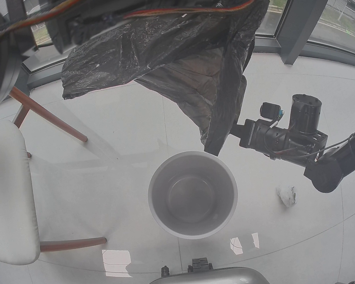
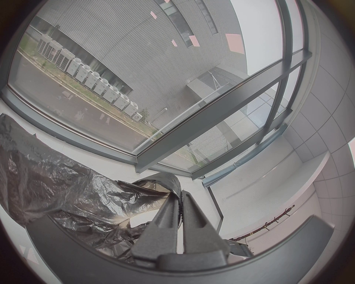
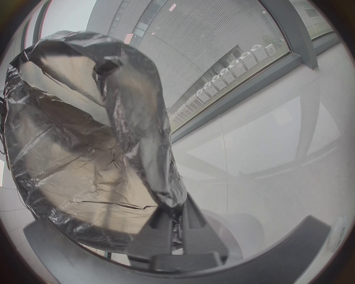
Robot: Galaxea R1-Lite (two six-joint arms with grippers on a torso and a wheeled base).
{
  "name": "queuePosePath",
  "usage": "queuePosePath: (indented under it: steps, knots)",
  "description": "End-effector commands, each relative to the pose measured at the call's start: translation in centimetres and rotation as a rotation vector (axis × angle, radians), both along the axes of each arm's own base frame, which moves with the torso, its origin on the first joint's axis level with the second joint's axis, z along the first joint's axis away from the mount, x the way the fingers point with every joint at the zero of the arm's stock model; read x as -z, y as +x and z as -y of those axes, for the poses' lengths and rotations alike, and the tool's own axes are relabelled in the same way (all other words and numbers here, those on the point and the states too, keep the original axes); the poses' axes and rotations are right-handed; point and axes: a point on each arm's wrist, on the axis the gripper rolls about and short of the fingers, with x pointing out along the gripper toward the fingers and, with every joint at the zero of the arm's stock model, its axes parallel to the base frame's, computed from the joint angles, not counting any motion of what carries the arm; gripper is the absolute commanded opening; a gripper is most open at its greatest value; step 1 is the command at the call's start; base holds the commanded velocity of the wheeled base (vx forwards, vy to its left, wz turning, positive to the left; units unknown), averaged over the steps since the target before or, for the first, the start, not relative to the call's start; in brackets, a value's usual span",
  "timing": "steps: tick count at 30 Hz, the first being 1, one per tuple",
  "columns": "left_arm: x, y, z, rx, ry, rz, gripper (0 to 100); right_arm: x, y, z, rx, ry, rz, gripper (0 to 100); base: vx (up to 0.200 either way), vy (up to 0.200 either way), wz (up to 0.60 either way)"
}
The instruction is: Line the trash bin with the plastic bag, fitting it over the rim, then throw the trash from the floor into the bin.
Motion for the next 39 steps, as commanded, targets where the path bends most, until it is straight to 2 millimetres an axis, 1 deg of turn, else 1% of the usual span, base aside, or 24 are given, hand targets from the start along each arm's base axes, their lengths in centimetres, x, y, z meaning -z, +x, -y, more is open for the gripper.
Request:
queuePosePath:
  steps: [1,5,7,9,10,13,18,20,22,24,30,33,36,37,39]
  knots:
    - [0.2,0.1,0.0,-0.002,0.0,-0.024,0,-1.2,-1.3,1.0,-0.001,0.007,0.006,0,0.0,0.0,0.0]
    - [0.7,0.4,0.0,-0.005,0.01,-0.075,0,-3.6,-3.4,3.5,-0.024,0.013,0.007,0,0.0,0.0,0.0]
    - [1.6,0.5,0.3,-0.002,0.024,-0.113,0,-4.9,-4.8,4.5,-0.03,0.016,0.014,0,0.0,0.0,0.0]
    - [3.0,0.6,0.4,0.0,0.06,-0.151,0,-5.9,-5.9,5.4,-0.021,0.02,0.021,0,0.0,0.0,0.0]
    - [3.8,0.7,0.6,0.001,0.08,-0.173,0,-6.2,-6.5,5.7,-0.021,0.024,0.017,0,0.0,0.0,0.0]
    - [5.0,0.3,0.4,0.011,0.102,-0.225,0,-7.3,-8.7,6.6,-0.03,0.057,-0.007,0,0.0,0.0,0.0]
    - [5.5,-0.1,0.7,0.031,0.079,-0.288,0,-8.9,-12.8,8.1,-0.111,0.127,-0.093,0,0.0,0.0,0.0]
    - [6.0,-0.2,0.9,0.039,0.073,-0.329,0,-9.5,-14.3,8.6,-0.133,0.161,-0.13,0,0.0,0.0,0.0]
    - [6.4,-0.3,1.0,0.043,0.074,-0.355,0,-9.6,-15.3,8.9,-0.139,0.18,-0.165,0,0.0,0.0,0.0]
    - [6.5,-0.4,1.2,0.05,0.069,-0.367,0,-9.3,-16.0,9.1,-0.145,0.185,-0.202,0,0.0,0.0,0.0]
    - [6.0,-1.1,1.8,0.091,0.031,-0.396,0,-7.8,-19.1,9.0,-0.225,0.183,-0.321,0,0.0,0.0,0.0]
    - [5.3,-1.2,1.7,0.096,0.013,-0.384,0,-7.6,-20.0,8.9,-0.257,0.188,-0.329,0,0.0,0.0,0.0]
    - [4.9,-1.3,1.5,0.1,0.0,-0.376,0,-7.4,-20.4,8.8,-0.276,0.183,-0.335,0,0.0,0.0,0.0]
    - [4.6,-1.5,1.2,0.098,-0.001,-0.368,0,-7.0,-20.8,8.4,-0.305,0.175,-0.345,0,0.0,0.0,0.0]
    - [4.3,-1.7,0.8,0.098,0.002,-0.368,0,-6.8,-21.2,8.1,-0.335,0.17,-0.349,0,0.0,0.0,0.0]
